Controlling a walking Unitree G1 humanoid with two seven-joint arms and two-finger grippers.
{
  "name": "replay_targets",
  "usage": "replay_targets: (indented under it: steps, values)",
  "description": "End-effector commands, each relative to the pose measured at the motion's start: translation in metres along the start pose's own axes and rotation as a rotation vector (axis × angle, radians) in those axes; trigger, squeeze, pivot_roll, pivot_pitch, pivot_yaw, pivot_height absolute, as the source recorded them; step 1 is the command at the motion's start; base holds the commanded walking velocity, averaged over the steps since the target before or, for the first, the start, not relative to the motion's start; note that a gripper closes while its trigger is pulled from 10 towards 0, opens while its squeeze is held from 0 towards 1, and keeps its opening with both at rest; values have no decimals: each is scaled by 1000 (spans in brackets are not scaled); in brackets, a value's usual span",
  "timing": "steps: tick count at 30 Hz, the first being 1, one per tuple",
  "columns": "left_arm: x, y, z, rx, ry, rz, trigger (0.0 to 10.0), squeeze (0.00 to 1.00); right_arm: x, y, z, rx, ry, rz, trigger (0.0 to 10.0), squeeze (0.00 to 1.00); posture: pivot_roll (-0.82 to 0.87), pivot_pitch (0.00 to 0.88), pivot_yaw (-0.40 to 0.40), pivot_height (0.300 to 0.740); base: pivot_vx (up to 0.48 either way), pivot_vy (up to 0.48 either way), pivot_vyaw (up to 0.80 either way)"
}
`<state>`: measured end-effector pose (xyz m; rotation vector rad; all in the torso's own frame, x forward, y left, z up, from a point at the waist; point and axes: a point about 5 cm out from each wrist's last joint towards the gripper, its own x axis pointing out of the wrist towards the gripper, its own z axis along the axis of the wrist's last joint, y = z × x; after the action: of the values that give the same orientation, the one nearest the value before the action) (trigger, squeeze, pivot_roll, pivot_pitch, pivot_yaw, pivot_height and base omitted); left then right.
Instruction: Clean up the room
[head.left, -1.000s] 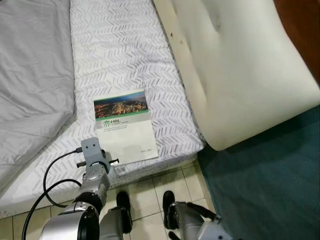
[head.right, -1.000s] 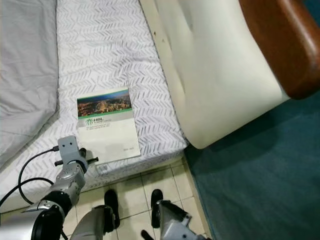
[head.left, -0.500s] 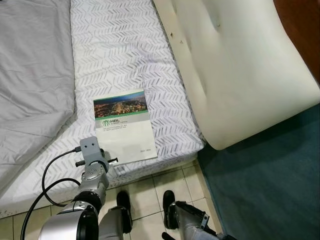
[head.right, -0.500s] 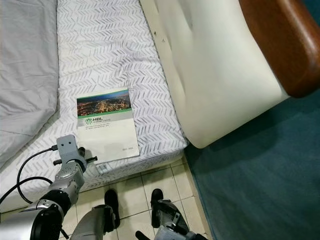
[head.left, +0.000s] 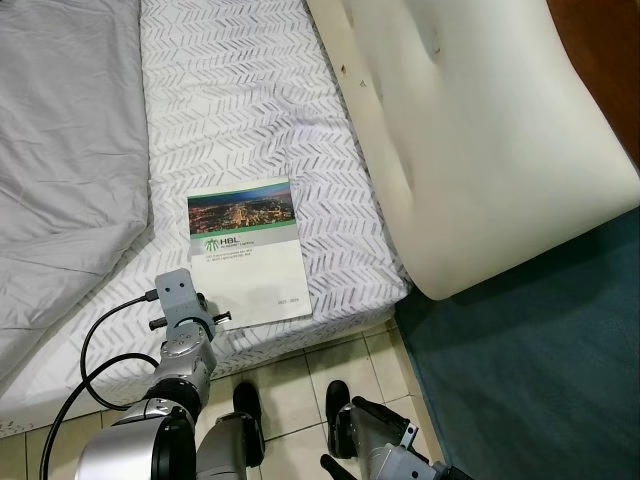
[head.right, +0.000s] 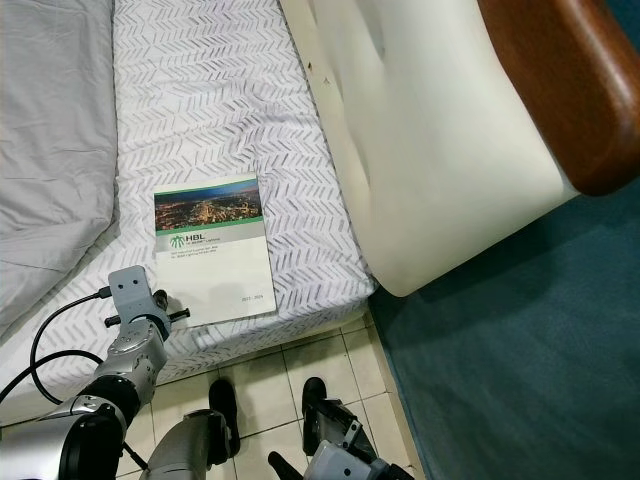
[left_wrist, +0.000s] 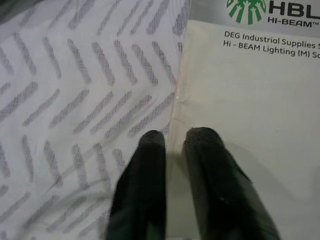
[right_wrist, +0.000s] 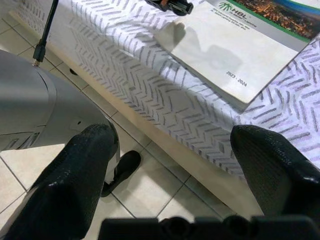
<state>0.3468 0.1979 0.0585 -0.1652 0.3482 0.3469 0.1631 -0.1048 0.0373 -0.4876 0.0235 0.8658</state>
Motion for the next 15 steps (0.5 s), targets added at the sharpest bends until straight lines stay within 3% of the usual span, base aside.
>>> replay_targets:
  steps: [1, 6, 10, 11, 12, 13, 15]
  values:
    - [-4, 3, -17, -10, 61, 18, 10000, 1000, -5, 11, -8, 25, 41, 39, 10000, 0, -369, 499, -115, 740, 0, 0, 0]
    - [-6, -4, -21, -26, 75, -7, 10000, 1000, -5, 8, -10, 18, 42, 42, 10000, 0, -357, 485, -110, 740, 0, 0, 0]
    - [-10, -9, -31, 20, 82, -58, 10000, 1000, -3, 3, -14, 14, 44, 36, 10000, 0, -299, 415, -74, 740, 0, 0, 0]
    - [-12, -11, -32, 91, 51, -108, 10000, 1000, -3, -3, -13, 23, 42, 12, 10000, 0, -263, 375, -56, 740, 0, 0, 0]
    - [-15, -9, -33, 227, -27, -211, 10000, 1000, -2, -22, -14, 85, 44, -80, 10000, 0, -207, 307, -34, 740, 0, 0, 0]
    - [-15, -9, -33, 227, -27, -211, 10000, 1000, -2, -22, -14, 85, 44, -80, 10000, 0, -207, 307, -34, 740, 0, 0, 0]
    - [-17, -4, -34, 308, -68, -250, 10000, 1000, 3, -34, -21, 139, 62, -138, 10000, 0, -146, 224, -8, 740, 0, 0, 0]
